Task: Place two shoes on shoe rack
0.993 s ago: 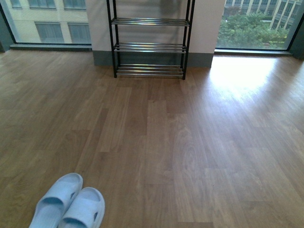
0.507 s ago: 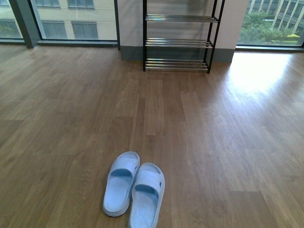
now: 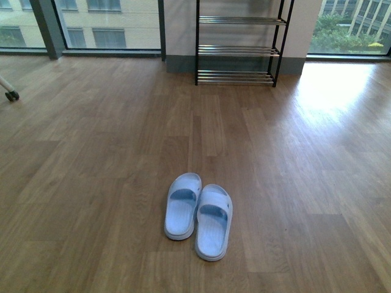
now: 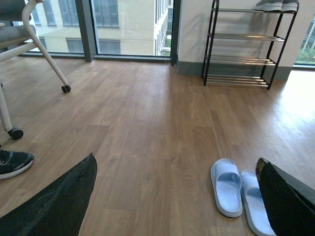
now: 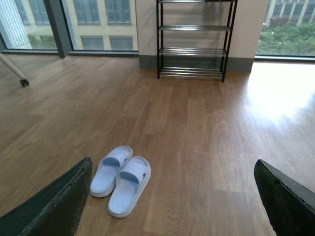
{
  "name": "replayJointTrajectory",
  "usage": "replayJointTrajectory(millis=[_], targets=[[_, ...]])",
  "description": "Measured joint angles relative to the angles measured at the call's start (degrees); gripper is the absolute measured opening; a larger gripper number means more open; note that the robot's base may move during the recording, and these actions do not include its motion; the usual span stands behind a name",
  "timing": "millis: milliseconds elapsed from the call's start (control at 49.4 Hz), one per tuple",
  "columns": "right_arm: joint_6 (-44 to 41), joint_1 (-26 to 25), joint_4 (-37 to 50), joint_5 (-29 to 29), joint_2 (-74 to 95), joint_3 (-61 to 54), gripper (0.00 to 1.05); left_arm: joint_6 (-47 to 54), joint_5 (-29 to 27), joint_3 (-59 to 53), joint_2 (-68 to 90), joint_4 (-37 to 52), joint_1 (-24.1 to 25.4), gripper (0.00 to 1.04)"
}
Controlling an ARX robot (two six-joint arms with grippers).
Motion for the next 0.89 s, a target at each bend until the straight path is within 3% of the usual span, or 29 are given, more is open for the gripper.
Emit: replayJointTrajectory(millis=[892], targets=[[0.00,0.00,-0.02,-0.02,-0.07,0.00,0.95,0.00,-0.02,0.00,0.00,0.00,0.00,0.95]])
